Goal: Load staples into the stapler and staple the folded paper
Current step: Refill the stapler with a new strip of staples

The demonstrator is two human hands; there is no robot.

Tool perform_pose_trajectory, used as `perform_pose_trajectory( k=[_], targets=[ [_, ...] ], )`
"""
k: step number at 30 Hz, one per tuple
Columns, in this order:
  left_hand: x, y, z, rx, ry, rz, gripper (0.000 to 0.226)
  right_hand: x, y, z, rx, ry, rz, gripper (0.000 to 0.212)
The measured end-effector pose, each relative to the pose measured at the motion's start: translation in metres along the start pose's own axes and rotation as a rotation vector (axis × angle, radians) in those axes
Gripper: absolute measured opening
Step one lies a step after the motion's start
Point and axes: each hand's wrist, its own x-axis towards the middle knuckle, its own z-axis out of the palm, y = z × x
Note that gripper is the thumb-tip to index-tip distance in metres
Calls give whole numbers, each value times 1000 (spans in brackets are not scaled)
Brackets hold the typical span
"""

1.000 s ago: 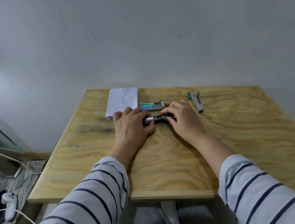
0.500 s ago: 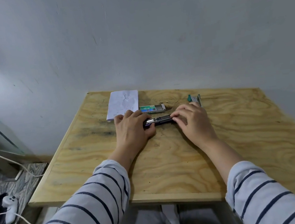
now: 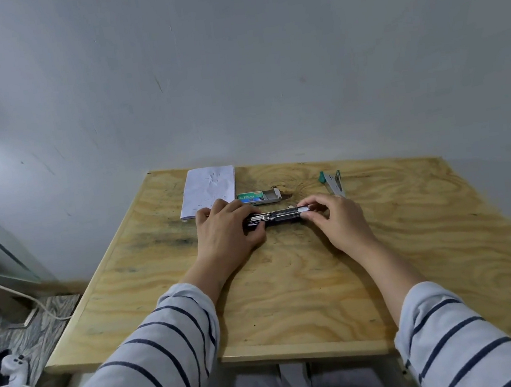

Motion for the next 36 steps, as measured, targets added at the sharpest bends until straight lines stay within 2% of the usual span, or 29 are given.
perform_pose_trajectory(
  k=[5,9,12,15,18,20,23,26,29,32,34,36],
  targets=[
    [1,-19,-9,6,-91,-52,40,3,-1,-17,159,-40,69,18],
    [-3,-39,-22,-261,-27,-193,17,8,-5,-22,317,-28,111,13],
    [3,-25,-30,-459,9,-147,9,13,-16,-15,419,-18,116,16],
    [12,-4,-30,-541,-19,-74,3,17,-26,-8,412,-43,112,16],
    [15,10,-24,-502,-121,-80,16,12,-35,-5,457,-51,137,20],
    [14,16,-19,-461,-122,-81,20,8,-37,-4,518,-51,162,25],
    [11,23,-13,-427,-46,-82,20,5,-44,-3,700,-106,236,48],
    [11,24,-10,-443,-22,-78,19,9,-47,4,904,-73,341,69],
    [14,17,-12,-494,-47,-68,18,14,-45,14,920,0,374,61],
    [23,-5,-14,-361,74,-133,16,16,-45,22,873,50,346,55],
    [32,-27,-15,-214,116,-252,24,16,-44,29,847,112,315,49],
    [40,-47,-16,-120,32,-440,41,13,-44,36,848,171,290,41]
  ],
)
